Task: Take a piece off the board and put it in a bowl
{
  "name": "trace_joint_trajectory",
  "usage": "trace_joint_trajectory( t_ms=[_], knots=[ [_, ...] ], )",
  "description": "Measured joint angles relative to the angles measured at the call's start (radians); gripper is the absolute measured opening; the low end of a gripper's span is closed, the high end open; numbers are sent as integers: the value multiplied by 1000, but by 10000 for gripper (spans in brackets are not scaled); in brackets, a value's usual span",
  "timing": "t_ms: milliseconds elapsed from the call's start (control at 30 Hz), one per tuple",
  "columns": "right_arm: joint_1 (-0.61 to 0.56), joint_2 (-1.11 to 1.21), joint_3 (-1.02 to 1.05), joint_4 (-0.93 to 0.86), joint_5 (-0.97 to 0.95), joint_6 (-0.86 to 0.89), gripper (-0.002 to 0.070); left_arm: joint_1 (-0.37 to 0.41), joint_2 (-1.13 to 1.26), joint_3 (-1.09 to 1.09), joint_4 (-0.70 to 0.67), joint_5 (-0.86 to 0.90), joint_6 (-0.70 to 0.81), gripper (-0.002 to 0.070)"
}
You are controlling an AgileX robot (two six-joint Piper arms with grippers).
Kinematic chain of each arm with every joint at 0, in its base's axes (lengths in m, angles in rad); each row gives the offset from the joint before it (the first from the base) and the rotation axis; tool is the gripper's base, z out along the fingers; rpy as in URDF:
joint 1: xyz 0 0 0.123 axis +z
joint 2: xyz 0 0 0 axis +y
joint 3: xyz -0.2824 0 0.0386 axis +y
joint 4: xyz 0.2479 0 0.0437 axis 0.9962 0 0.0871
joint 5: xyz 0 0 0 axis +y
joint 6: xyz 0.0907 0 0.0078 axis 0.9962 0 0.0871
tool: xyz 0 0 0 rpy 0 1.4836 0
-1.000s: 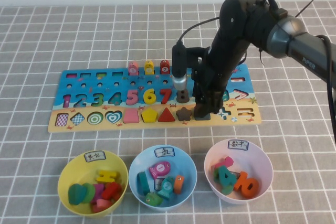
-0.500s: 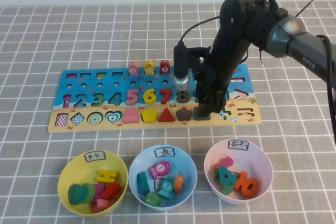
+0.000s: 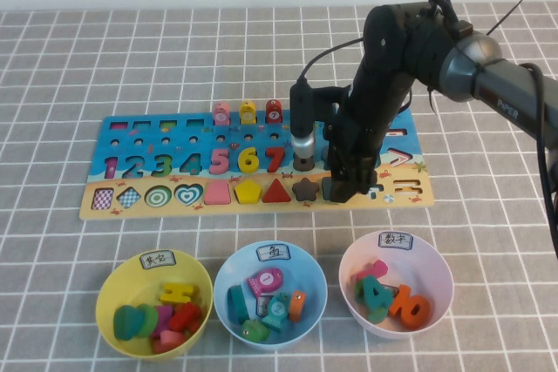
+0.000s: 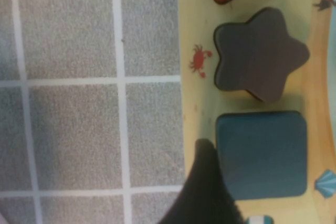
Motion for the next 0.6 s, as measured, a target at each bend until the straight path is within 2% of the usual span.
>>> trace_joint_trajectory(
  t_ms=[600],
  knots=[
    [0, 0, 0, -13, 3, 0, 480, 0, 0, 0, 0, 0, 0, -3]
  ],
)
